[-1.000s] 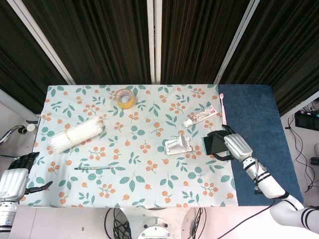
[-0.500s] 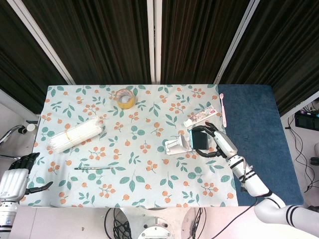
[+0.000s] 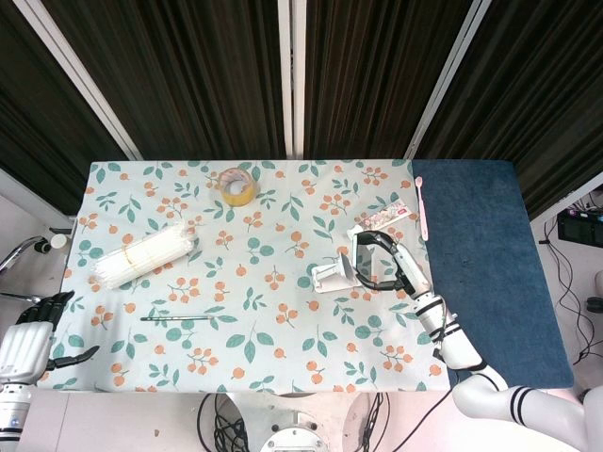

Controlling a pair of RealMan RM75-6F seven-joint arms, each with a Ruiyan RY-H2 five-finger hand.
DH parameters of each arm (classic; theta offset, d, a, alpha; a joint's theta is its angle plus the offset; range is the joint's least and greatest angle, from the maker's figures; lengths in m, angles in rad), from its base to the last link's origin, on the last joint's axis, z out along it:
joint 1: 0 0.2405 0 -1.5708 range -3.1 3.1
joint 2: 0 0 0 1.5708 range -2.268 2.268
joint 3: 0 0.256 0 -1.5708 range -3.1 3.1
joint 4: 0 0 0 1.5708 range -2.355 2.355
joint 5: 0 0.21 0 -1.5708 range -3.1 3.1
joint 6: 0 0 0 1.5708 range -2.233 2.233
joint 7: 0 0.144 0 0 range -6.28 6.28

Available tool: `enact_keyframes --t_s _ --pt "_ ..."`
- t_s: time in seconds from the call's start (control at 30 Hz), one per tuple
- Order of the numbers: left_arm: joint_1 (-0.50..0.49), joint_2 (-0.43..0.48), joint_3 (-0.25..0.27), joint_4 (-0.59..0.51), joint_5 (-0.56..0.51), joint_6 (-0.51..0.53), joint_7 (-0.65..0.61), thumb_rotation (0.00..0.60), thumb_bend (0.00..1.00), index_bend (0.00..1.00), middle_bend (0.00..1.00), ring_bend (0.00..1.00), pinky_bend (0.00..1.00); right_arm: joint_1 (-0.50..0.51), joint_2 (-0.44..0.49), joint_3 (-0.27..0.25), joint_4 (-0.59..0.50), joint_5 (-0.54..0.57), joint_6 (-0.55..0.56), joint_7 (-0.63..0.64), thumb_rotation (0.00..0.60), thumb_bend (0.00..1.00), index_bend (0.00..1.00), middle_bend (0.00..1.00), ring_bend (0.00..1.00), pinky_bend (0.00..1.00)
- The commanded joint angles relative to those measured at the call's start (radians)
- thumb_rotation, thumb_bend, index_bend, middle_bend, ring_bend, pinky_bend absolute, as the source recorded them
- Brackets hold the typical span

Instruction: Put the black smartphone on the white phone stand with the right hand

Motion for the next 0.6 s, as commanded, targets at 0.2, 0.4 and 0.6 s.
enact_keyframes --t_s 0.2,0.4,0.6 --pt "-0.001 -0.004 0.002 0.009 0.001 -0.007 -0.007 0.323 0.06 0.1 0.11 0.12 0.22 0.012 -0.024 0.016 0.018 0.012 -0.036 0.056 0.6 0.29 0.56 0.31 0.29 0.0" --pt "0.0 -0.004 0.002 0.013 -0.002 -0.008 -0.01 0.323 0.06 0.1 0.11 0.13 0.22 0.029 -0.036 0.021 0.04 0.009 -0.064 0.071 0.6 0.29 0.56 0.31 0.29 0.0" --pt "0.002 -0.003 0.001 0.017 -0.005 -0.009 -0.014 0.324 0.06 0.1 0.11 0.13 0.22 0.049 -0.043 0.018 0.063 -0.003 -0.092 0.087 0.6 0.29 0.56 0.3 0.29 0.0"
